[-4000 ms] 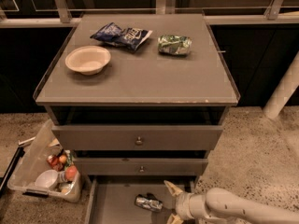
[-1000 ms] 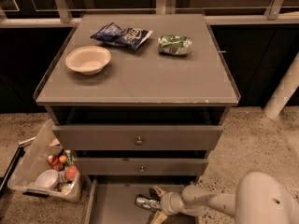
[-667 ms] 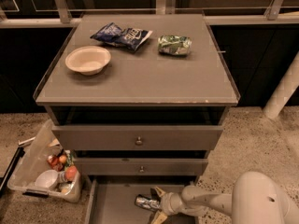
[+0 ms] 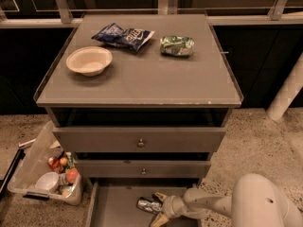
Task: Pick redbull can from bottom drawer and place on counter
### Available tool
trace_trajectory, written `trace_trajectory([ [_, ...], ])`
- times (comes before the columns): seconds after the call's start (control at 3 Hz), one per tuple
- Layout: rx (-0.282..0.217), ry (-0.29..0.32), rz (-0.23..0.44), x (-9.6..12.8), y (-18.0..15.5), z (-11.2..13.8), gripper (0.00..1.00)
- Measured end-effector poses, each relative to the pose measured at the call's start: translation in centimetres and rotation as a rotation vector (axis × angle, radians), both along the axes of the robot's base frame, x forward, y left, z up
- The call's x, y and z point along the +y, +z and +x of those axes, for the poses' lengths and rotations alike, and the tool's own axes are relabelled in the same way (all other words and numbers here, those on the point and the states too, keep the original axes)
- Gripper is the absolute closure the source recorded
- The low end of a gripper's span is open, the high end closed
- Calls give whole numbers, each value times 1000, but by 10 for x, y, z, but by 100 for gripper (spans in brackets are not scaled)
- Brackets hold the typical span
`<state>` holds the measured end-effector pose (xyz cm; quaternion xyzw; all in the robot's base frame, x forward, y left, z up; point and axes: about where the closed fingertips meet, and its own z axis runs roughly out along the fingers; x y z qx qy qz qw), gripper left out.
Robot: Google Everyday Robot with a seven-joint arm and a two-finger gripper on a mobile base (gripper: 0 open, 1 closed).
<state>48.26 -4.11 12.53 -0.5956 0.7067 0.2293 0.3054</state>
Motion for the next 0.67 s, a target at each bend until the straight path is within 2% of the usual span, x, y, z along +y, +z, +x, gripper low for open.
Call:
trace_trajectory([
  [0.67,0,0,0,0,0,0,64],
])
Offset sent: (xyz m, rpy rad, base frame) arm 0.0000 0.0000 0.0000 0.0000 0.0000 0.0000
